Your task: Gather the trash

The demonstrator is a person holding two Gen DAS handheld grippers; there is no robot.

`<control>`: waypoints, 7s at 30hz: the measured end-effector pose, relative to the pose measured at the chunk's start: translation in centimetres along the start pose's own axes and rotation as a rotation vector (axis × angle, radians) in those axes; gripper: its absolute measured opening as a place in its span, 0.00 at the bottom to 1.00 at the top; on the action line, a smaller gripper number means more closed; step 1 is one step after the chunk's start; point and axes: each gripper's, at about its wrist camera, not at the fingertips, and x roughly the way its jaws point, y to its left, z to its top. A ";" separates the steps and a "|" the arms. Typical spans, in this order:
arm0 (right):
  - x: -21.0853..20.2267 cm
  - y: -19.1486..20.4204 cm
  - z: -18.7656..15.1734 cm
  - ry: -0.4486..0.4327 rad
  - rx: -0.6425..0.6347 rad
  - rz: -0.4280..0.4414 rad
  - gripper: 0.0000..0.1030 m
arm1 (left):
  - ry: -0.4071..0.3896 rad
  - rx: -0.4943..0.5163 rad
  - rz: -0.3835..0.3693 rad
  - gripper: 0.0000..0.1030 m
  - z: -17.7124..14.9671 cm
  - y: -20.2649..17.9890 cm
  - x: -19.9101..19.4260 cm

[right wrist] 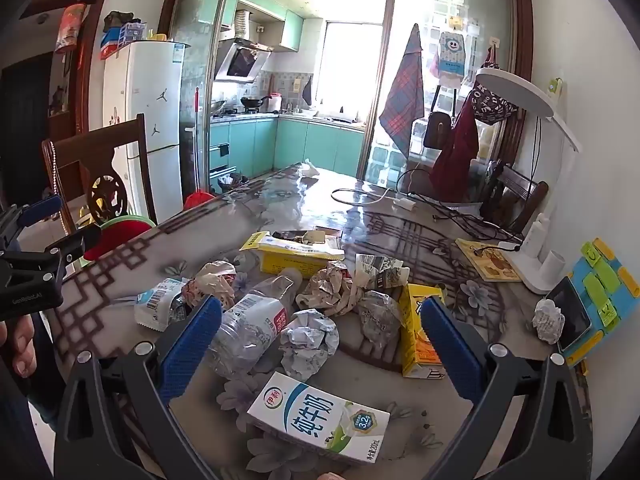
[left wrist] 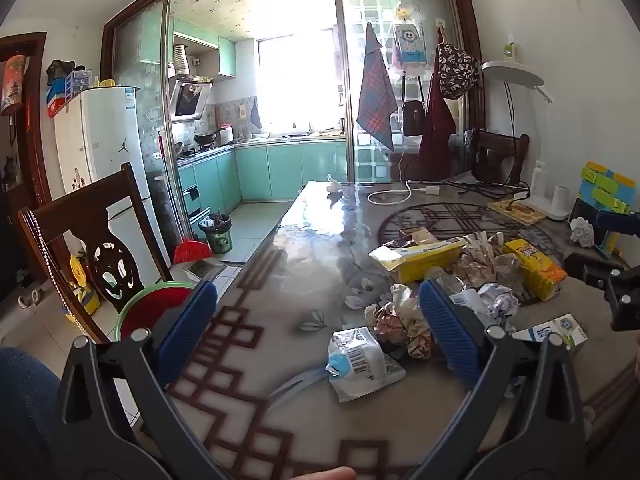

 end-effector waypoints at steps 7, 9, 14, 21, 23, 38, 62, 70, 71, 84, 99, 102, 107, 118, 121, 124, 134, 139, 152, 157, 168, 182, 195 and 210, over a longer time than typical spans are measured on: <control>0.1 -0.1 -0.1 0.006 0.005 0.022 0.94 | -0.009 0.005 -0.011 0.96 -0.8 -0.5 -0.1; 0.0 0.4 -0.2 0.008 0.003 0.022 0.94 | -0.007 0.007 -0.008 0.96 -1.0 -0.5 0.1; 0.1 0.4 -0.2 0.007 0.005 0.032 0.94 | 0.002 0.004 -0.014 0.96 -0.4 -0.3 0.3; 0.1 0.2 -0.2 0.006 0.004 0.032 0.94 | 0.001 0.003 -0.015 0.96 -0.3 -0.3 0.2; 0.1 0.2 -0.2 0.007 0.003 0.032 0.94 | 0.001 -0.001 -0.015 0.96 -0.4 -0.3 0.2; 0.1 0.2 -0.3 0.012 0.000 0.030 0.94 | 0.012 -0.005 -0.021 0.96 -0.5 -0.3 0.5; -0.2 -0.1 -0.1 -0.014 -0.004 0.021 0.94 | 0.014 -0.002 -0.023 0.96 -0.6 -0.2 0.6; -0.4 0.0 0.0 -0.020 -0.006 0.022 0.94 | 0.013 -0.004 -0.023 0.96 -0.5 -0.2 0.6; -0.4 0.0 0.1 -0.020 -0.005 0.023 0.94 | 0.013 -0.004 -0.023 0.96 -0.5 -0.2 0.6; -0.5 0.0 0.2 -0.023 -0.003 0.025 0.94 | 0.013 -0.005 -0.022 0.96 -0.5 -0.2 0.6; -0.5 -0.4 0.2 -0.010 0.012 0.006 0.94 | 0.063 -0.009 -0.055 0.96 -0.7 -0.1 1.2; -0.4 -1.0 0.3 -0.001 0.041 -0.002 0.94 | 0.141 -0.019 -0.100 0.96 -1.0 -0.2 2.5; -0.2 -1.6 0.4 0.015 0.074 -0.008 0.94 | 0.312 0.024 -0.126 0.96 -2.3 -1.1 5.6; -0.2 -2.7 0.5 0.024 0.116 -0.012 0.94 | 0.594 0.041 -0.122 0.96 -5.1 -1.8 12.2; -0.1 -3.5 0.5 0.032 0.150 -0.013 0.94 | 0.646 0.024 -0.120 0.96 -5.2 -1.6 13.6; -0.1 -4.3 0.4 0.037 0.181 -0.015 0.94 | 0.665 0.014 -0.103 0.87 -5.3 -1.4 14.4; 0.5 -6.9 0.1 0.084 0.261 -0.066 0.94 | 0.675 -0.055 -0.159 0.39 -5.2 -0.1 14.6; 2.1 -9.9 -0.4 0.157 0.340 -0.079 0.94 | 0.659 -0.080 -0.182 0.26 -4.2 1.0 13.7; 13.9 -11.0 -1.8 0.467 0.046 -0.158 0.93 | 0.516 -0.053 -0.244 0.14 -0.5 2.3 9.6; 16.5 -13.5 -3.2 0.573 0.093 -0.119 0.80 | 0.498 -0.078 -0.255 0.14 -0.1 3.5 9.1; 17.1 -14.2 -4.5 0.621 0.160 -0.087 0.57 | 0.466 -0.093 -0.268 0.14 0.2 4.5 8.8; 10.5 -9.3 2.2 0.401 0.111 -0.141 0.57 | 0.355 -0.087 -0.190 0.14 4.6 9.0 7.7; 12.7 5.4 11.5 0.271 0.011 0.146 0.57 | 0.332 -0.148 -0.004 0.14 8.3 22.7 10.3; 20.2 17.7 15.5 0.279 -0.055 0.291 0.57 | 0.500 -0.290 0.057 0.14 4.0 32.3 19.0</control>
